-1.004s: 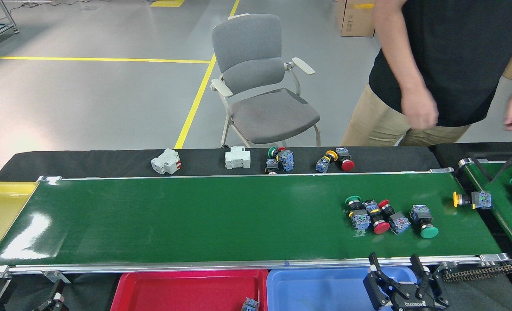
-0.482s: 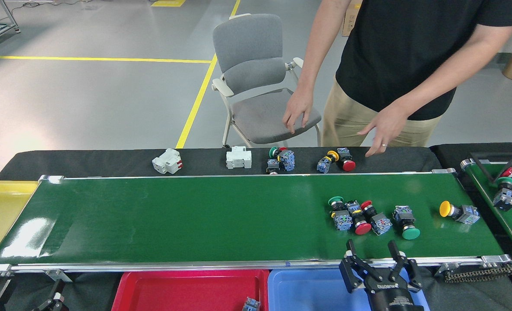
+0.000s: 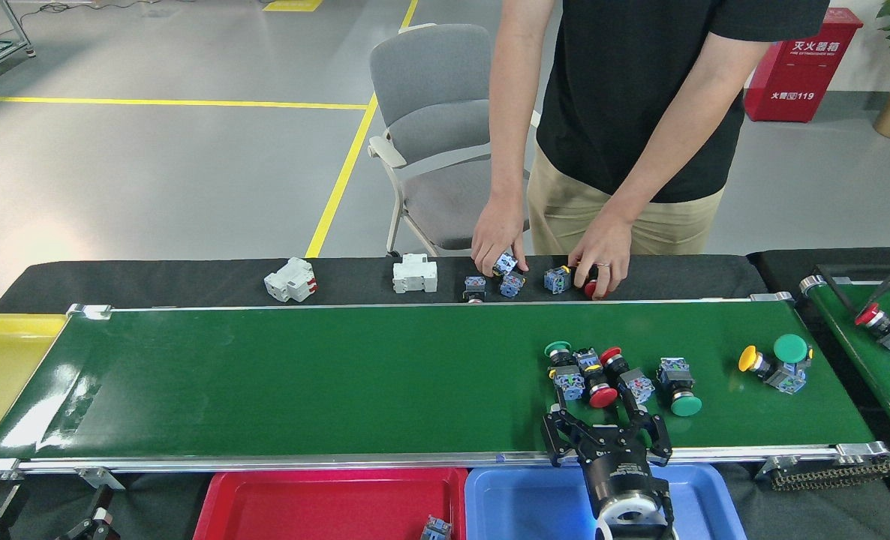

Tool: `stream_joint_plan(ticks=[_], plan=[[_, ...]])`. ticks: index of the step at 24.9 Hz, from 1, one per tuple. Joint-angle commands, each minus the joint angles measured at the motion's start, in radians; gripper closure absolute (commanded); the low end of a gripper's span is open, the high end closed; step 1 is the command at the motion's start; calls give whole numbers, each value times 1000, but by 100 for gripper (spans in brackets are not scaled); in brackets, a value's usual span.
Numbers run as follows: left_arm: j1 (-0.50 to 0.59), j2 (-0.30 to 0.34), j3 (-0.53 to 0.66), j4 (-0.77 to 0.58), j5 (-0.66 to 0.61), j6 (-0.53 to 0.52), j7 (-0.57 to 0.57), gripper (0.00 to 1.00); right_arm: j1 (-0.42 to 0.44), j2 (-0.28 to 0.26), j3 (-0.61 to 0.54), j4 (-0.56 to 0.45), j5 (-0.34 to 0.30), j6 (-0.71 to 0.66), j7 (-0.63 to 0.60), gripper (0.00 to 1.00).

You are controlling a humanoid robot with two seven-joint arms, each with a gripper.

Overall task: Pick switch part from conveyor to tray
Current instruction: 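Reach the right gripper to another push-button and grasp it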

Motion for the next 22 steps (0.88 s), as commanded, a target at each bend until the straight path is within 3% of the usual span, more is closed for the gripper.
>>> stream_joint_plan(ticks=[1,5,6,7,9,14,18,20,22], plan=[[-9,15,2,-7,-1,-3,3,0,-56,18,29,47,1,39,-11,0],[-10,16,2,-4,0,-3,3,0,-114,33,52,115,-11,57,-13,2],[-12,16,2,-1,0,-3,3,0,-114,32,54,112,-13,54,-11,17],[-12,16,2,1,0,-3,3,0,-116,26,54,107,-13,46,-5,39],[-12,16,2,4,0,-3,3,0,-116,18,57,101,-14,-10,6,59],[-10,16,2,5,0,-3,3,0,-94,7,51,11,-31,-96,49,61],[-12,16,2,4,0,-3,3,0,-7,-45,59,-206,-88,-222,89,61],[-10,16,2,4,0,-3,3,0,97,-47,65,-335,-88,-380,107,60],[-10,16,2,2,0,-4,3,0,176,-47,89,-391,-88,-556,112,58]])
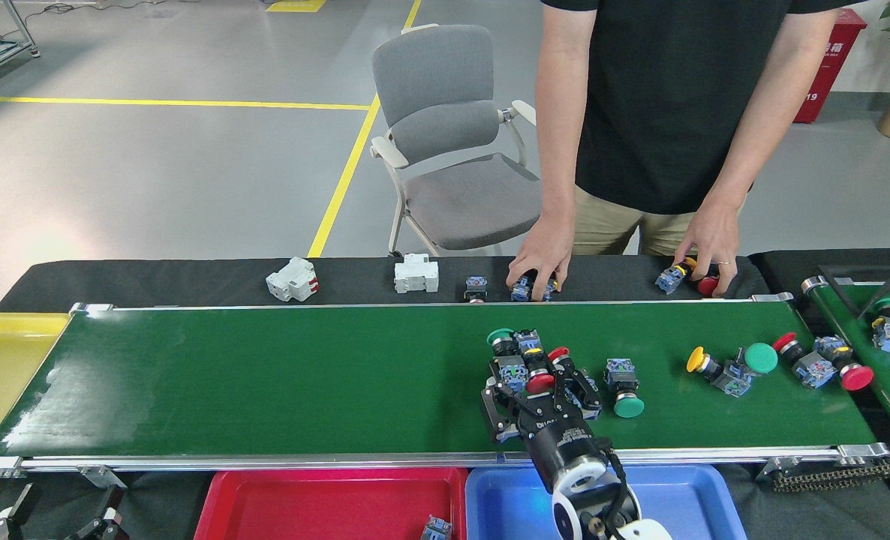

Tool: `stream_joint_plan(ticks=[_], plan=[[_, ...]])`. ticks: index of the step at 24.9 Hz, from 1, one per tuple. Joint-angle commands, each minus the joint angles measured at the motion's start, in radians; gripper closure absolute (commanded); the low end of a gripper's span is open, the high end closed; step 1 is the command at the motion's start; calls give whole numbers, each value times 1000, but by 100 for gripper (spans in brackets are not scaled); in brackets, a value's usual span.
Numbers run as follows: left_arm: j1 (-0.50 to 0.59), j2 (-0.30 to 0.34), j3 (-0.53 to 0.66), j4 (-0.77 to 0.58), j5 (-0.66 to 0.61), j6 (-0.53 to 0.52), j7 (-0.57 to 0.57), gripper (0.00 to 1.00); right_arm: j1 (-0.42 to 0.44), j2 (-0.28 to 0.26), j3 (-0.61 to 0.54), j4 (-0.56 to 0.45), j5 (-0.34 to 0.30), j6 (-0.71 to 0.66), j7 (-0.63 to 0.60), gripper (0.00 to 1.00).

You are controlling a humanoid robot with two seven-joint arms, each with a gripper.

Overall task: Pick switch part from conveyor to tray
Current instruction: 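Reach the right gripper to another push-button and grasp it, then drop the held button into the red tray with the right gripper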

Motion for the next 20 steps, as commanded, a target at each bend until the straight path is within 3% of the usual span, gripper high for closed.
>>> stream_joint_plan(ticks=[1,4,5,6,7,15,18,20], plan=[[-5,16,3,-11,0,-2,3,0,32,1,32,-38,0,-219,16,56],[-5,14,2,-13,0,-2,3,0,84,-1,111,-32,4,-305,20,45],[-5,14,2,-13,0,-1,3,0,91,-1,130,-29,4,-305,22,32],[-5,14,2,-13,0,-1,3,0,96,4,145,-25,4,-303,30,11],[-5,14,2,-11,0,-1,3,0,98,7,154,-19,2,-303,54,4],[-4,11,0,-17,0,-1,3,0,85,27,139,-25,-3,-291,80,2],[-4,8,2,-19,2,-1,3,0,64,71,47,-78,-3,-162,76,3],[-4,6,0,-19,0,-1,3,0,16,71,-27,-81,-1,-61,71,4]])
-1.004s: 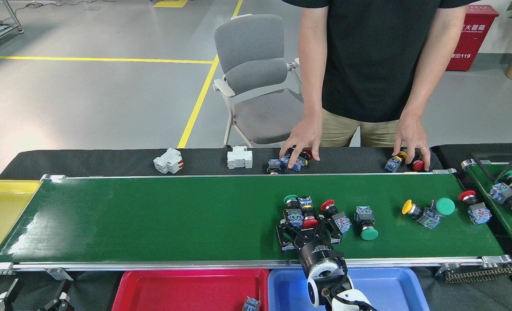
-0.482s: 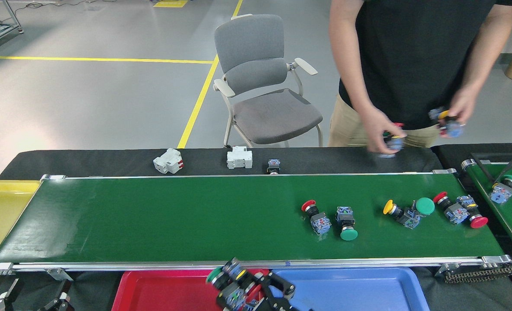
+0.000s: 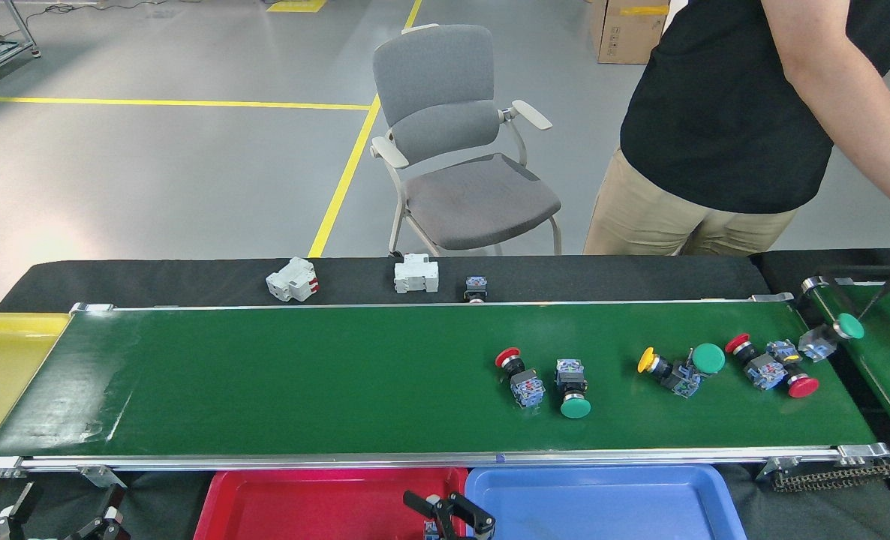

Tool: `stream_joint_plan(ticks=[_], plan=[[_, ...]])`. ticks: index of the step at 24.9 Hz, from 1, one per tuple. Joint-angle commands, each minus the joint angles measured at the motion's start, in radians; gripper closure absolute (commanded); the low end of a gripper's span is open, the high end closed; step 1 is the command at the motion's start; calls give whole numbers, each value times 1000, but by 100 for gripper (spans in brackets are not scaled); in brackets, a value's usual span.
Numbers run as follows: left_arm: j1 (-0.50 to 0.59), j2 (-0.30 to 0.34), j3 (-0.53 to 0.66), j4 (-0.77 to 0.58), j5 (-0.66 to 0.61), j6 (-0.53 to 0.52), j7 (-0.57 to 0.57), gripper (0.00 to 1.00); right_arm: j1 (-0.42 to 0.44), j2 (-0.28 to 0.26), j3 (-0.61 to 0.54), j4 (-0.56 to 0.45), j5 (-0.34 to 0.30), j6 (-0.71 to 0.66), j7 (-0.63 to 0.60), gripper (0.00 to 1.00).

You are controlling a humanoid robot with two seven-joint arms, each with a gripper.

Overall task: Pick switch part from conveyor to tray
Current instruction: 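Drop the held button into the red tray with the right gripper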

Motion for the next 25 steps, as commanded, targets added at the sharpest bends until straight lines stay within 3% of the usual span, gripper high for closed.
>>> stream_joint_plan(ticks=[1,6,10,15,17,20,25], plan=[[-4,7,3,-13,0,3,3,0,-35,3,-71,-18,-2,132,-22,4],[-2,7,3,-13,0,3,3,0,-19,-43,-306,-13,-2,224,-246,3],[-2,9,4,-13,0,3,3,0,99,-57,-458,-13,-4,224,-304,2],[-2,9,4,-13,0,3,3,0,270,-113,-465,-28,-4,220,-352,2],[-1,9,3,-13,0,3,2,0,295,-115,-459,-39,-2,218,-358,2],[-2,12,3,-13,0,2,0,0,275,-112,-442,-39,4,224,-347,2],[-4,13,3,-12,2,2,0,0,178,-75,-338,-19,92,312,-235,2]])
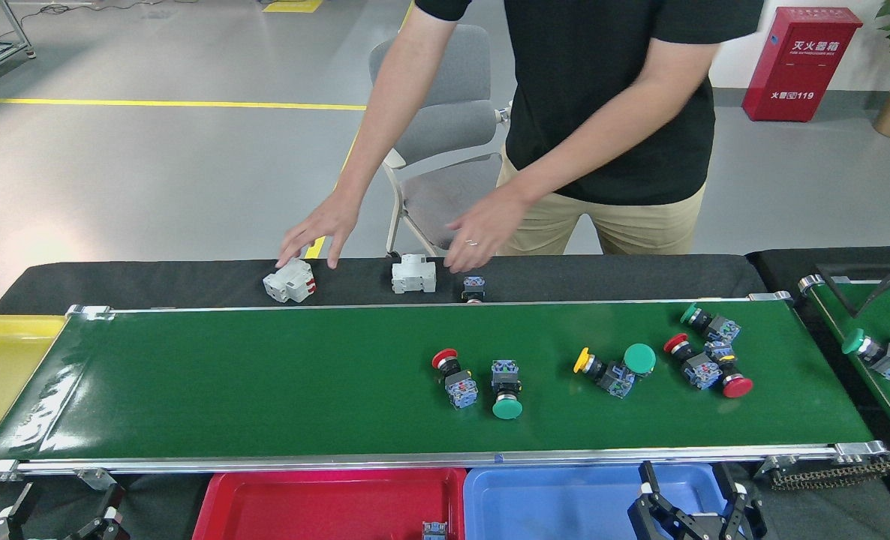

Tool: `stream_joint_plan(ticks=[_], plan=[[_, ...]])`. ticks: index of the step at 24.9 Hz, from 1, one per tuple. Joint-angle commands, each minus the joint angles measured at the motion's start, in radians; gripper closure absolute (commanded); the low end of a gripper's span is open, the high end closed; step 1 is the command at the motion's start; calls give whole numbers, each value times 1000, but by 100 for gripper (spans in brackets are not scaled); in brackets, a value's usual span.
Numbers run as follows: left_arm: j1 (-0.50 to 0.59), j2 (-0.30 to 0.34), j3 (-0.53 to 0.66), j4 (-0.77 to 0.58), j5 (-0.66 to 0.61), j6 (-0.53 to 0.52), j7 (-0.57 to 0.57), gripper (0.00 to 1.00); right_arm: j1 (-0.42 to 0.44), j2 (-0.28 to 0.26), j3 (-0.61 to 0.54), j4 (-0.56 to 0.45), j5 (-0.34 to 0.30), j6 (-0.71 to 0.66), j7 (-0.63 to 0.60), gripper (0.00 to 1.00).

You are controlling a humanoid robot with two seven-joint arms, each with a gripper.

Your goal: Pick switch part from conveyor to tray

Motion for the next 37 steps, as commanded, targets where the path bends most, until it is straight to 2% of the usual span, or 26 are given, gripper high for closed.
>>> stream_joint_plan(ticks=[1,8,12,15,19,22,23,26,27,29,33,35,37], plan=[[-5,15,3,-11,2,1,3,0,-55,10,35,11,12,71,62,2],[-6,16,3,-16,3,-10,1,0,-268,7,227,220,26,271,85,2],[-6,-1,-6,-60,3,-121,-2,0,-357,27,236,313,22,301,85,2],[-9,-11,-98,-117,2,-141,-5,0,-411,70,256,408,26,306,86,2],[-80,-56,-230,-131,-1,-72,-118,0,-515,112,290,539,24,307,85,2],[-132,-90,-327,-126,-8,7,-217,0,-578,117,301,606,9,306,85,3],[-150,-102,-370,-126,-18,48,-237,0,-589,117,313,621,7,306,86,5],[-195,-122,-477,-119,-83,154,-247,0,-610,117,341,660,-27,291,86,27],[-206,-126,-511,-111,-109,194,-247,0,-616,112,348,663,-34,283,88,39],[-227,-140,-556,-94,-132,237,-249,0,-619,106,348,663,-45,245,88,52],[-281,-154,-568,-22,-135,251,-253,0,-618,106,348,632,-68,220,90,53],[-307,-154,-565,19,-135,255,-253,0,-593,100,353,546,-68,203,93,52],[-328,-154,-566,44,-135,264,-253,0,-506,71,354,422,-68,114,109,51]])
